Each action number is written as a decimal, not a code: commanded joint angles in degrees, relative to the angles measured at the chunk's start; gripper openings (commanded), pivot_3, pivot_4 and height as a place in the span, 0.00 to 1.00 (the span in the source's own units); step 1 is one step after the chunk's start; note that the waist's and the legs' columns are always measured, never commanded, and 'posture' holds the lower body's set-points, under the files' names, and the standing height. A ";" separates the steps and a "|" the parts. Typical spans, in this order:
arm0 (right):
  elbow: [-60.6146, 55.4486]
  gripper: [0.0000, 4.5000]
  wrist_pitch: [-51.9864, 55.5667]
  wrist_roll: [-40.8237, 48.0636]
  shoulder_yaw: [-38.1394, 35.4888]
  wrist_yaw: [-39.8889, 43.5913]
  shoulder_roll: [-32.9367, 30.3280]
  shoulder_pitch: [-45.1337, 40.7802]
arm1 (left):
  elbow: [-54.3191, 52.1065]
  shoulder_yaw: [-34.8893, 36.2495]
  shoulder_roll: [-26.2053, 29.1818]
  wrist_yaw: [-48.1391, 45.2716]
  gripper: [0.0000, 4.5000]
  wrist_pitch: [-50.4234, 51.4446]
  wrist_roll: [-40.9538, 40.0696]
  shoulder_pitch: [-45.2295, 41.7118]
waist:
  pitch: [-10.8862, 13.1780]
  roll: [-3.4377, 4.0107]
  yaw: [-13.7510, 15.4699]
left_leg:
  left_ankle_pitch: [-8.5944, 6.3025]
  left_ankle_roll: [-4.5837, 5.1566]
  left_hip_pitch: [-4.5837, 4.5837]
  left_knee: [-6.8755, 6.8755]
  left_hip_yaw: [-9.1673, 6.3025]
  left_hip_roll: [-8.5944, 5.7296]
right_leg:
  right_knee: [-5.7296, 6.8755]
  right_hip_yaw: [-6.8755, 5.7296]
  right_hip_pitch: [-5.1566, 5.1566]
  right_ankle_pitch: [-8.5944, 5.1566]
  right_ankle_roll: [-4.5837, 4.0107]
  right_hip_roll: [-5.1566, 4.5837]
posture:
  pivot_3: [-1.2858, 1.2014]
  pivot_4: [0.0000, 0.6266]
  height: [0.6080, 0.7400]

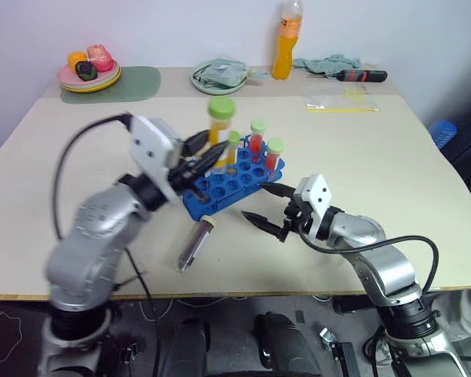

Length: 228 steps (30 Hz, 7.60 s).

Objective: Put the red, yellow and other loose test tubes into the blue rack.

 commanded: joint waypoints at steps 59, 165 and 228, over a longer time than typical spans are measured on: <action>-5.81 0.92 2.11 0.88 -4.33 -3.17 -1.99 3.60 | 39.35 -2.51 -12.52 -4.85 0.77 -29.82 10.74 -3.27 | -0.03 0.06 -0.18 | -0.08 0.15 0.01 0.00 -0.08 0.02 | -0.11 -0.04 0.08 -0.02 0.02 0.09 | 0.52 0.24 1.00; -13.55 0.92 6.60 6.43 -2.40 11.96 -14.82 1.75 | 15.45 -8.15 -0.71 12.37 0.17 -25.53 11.80 4.92 | 0.07 0.06 0.03 | -0.14 0.22 -0.02 0.00 -0.09 0.00 | -0.43 -0.07 0.22 -0.06 0.07 0.02 | 0.52 0.24 1.00; 3.24 0.92 3.34 6.84 -16.67 13.73 -23.14 2.29 | 6.76 23.47 17.74 -11.67 0.99 -16.13 -5.21 31.70 | 0.05 0.12 0.13 | -0.18 0.30 0.06 -0.04 -0.04 0.07 | -0.59 -0.09 0.33 -0.19 -0.16 0.05 | 0.52 0.24 1.00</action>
